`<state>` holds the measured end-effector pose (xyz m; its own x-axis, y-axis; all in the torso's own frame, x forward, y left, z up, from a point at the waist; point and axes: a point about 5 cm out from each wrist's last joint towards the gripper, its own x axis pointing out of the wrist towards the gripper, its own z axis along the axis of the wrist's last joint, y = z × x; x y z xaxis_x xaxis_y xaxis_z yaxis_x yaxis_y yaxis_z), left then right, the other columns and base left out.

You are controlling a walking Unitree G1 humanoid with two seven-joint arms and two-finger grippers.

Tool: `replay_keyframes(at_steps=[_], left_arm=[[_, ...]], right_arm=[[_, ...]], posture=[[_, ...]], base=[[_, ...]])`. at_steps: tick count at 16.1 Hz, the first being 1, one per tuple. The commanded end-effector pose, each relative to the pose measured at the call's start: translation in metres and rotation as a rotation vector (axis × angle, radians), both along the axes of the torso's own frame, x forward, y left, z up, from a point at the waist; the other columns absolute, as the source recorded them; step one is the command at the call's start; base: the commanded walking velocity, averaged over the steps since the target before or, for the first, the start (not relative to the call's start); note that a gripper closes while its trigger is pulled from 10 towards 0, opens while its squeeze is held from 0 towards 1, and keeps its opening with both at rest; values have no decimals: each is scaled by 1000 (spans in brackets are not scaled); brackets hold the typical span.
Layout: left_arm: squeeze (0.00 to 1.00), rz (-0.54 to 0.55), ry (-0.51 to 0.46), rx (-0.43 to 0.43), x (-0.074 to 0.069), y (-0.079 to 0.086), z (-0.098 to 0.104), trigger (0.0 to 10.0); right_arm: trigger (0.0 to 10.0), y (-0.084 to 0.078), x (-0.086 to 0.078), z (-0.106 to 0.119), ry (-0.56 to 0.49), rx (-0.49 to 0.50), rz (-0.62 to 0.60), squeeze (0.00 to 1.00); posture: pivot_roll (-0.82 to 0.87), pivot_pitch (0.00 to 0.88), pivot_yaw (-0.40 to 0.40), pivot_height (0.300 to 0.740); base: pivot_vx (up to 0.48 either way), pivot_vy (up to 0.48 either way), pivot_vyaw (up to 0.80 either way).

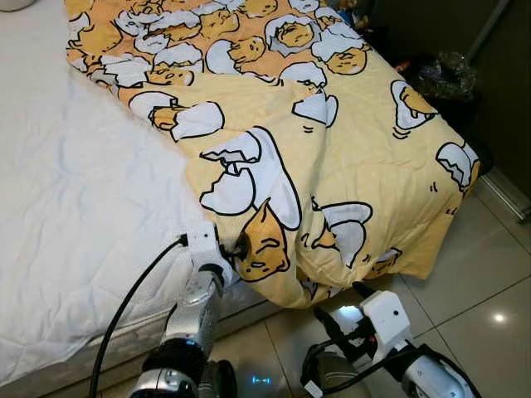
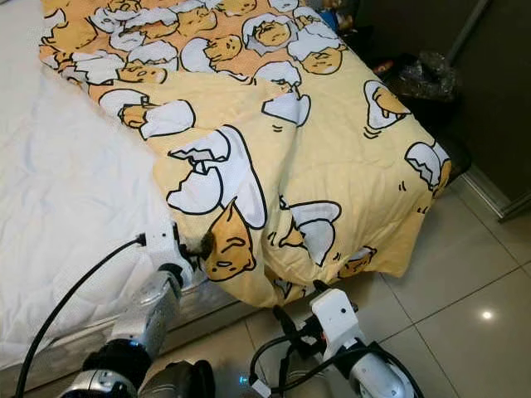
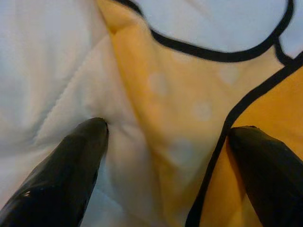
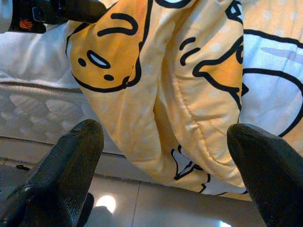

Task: Clean up the room

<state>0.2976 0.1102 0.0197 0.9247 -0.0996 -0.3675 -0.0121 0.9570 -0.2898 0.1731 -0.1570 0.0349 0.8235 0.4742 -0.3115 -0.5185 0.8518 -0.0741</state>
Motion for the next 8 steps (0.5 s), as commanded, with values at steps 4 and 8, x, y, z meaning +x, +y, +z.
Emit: replay_keyframes(at_steps=[4, 8], left_arm=[[0, -121, 96, 135, -4, -8, -19, 0], [0, -149, 118, 94, -3, -11, -21, 0]], right_arm=[[10000, 1, -3, 1, 8, 14, -15, 0], [10000, 2, -3, 3, 14, 25, -19, 0]], posture=[[-289, 231, 16, 731], [-283, 244, 12, 731]], base=[[0, 0, 0], [0, 0, 0]])
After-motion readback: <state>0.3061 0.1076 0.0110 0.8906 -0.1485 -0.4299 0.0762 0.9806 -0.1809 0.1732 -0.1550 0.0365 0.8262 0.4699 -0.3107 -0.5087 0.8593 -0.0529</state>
